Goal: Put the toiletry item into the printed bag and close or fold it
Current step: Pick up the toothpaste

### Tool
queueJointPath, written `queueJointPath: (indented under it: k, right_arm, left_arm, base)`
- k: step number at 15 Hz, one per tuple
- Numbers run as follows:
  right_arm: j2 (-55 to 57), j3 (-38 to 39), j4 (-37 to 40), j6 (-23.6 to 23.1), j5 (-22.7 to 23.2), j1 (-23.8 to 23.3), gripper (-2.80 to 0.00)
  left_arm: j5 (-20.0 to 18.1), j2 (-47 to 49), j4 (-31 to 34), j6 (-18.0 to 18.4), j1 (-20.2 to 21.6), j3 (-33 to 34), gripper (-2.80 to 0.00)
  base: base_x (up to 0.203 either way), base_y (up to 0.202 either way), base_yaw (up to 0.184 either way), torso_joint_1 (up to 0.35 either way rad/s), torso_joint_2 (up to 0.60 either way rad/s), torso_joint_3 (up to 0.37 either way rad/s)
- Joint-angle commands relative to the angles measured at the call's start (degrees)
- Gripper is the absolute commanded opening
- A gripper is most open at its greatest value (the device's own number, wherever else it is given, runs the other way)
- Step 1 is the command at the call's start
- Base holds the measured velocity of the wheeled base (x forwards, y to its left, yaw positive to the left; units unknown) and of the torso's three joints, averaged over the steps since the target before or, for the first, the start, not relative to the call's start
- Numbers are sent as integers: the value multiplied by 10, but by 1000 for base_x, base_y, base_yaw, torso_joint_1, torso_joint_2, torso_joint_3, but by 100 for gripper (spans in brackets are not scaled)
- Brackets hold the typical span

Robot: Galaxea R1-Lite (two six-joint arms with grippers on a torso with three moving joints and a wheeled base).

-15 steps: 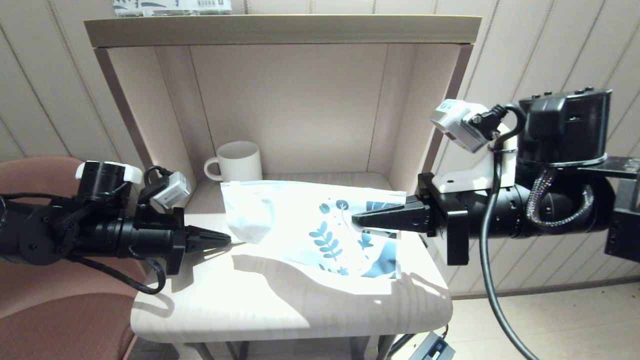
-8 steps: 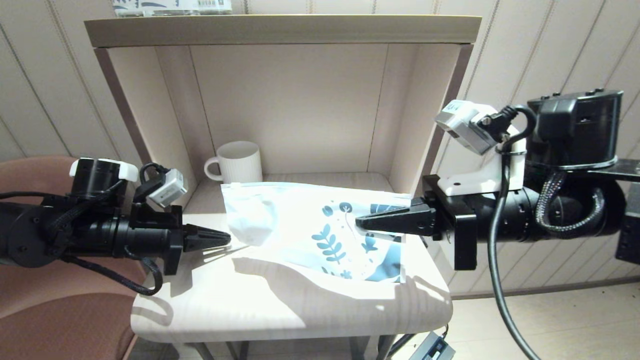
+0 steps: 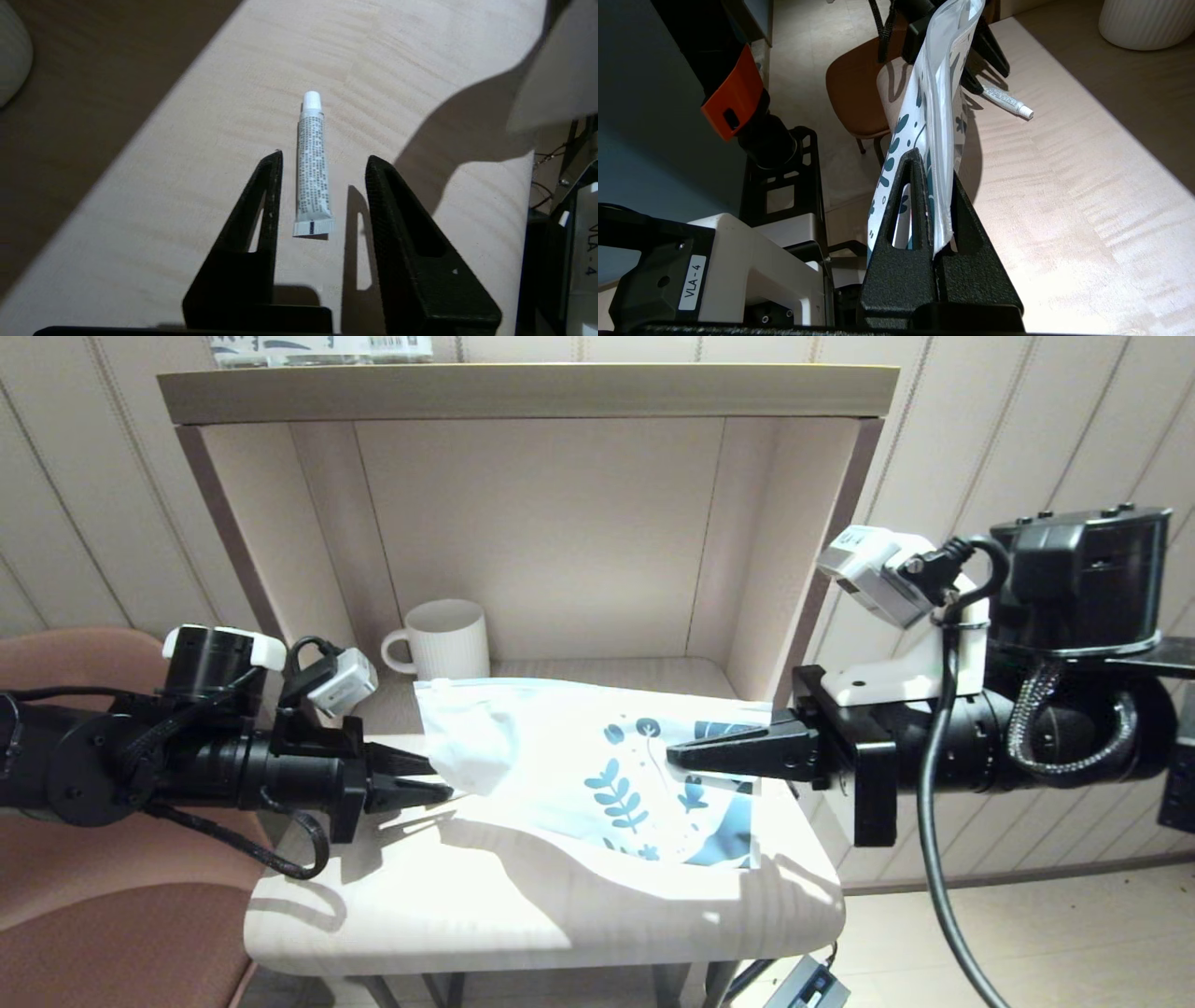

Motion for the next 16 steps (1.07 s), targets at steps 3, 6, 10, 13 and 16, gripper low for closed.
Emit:
queueJointPath:
  k: [3,6,10,13,16]
  right_arm:
    - [-1,2,-1,-1,3,-1,-280]
    - [1,2,-2,-1,3,-1,-280]
    - [1,2,-2,-1,3,-1,-280]
    - [0,2,-2,-1,3,-1,-280]
    - [1,5,-3,-1,3,-1,-280]
  left_arm:
    - [13,29,-3,10,-3,-5,0]
    - [18,57,-51,9,-11,-1,0]
    - [40,51,-70,5,-21,4,-280]
    - [40,49,-69,7,-22,6,-280]
    - [40,46,-69,7,-22,8,-280]
  base:
    - [0,0,0,0,0,0]
    - [0,0,0,0,0,0]
    - [0,0,0,0,0,0]
    - [0,0,0,0,0,0]
    - [0,0,0,0,0,0]
